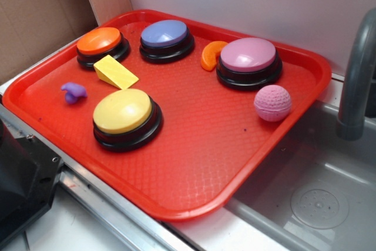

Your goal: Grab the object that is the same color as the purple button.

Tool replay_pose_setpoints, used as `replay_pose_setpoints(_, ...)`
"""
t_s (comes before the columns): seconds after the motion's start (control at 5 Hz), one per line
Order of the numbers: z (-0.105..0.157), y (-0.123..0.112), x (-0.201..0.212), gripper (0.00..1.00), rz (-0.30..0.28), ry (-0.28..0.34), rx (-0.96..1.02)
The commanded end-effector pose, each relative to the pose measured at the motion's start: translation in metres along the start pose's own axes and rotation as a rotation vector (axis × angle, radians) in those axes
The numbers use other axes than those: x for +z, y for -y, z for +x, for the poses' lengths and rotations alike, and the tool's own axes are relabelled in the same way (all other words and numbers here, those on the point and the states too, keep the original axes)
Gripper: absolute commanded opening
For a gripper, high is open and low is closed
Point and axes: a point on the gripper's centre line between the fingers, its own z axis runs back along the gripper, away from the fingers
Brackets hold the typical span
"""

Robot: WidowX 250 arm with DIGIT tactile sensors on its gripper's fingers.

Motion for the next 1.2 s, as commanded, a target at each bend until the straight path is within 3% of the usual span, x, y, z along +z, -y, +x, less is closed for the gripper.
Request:
replay_pose_setpoints(0.0,0.015,-0.041,-0.042,1.0,-0.004,0.001,0.194)
replay_pose_setpoints(0.2,0.015,-0.053,-0.061,1.0,0.041,0.063,0.302)
replay_pose_setpoints(0.6,0.017,-0.076,-0.104,1.0,0.107,0.118,0.5)
replay_pose_setpoints(0.8,0.023,-0.083,-0.121,1.0,0.121,0.158,0.601)
replay_pose_setpoints(1.0,0.028,-0.089,-0.136,1.0,0.119,0.148,0.622)
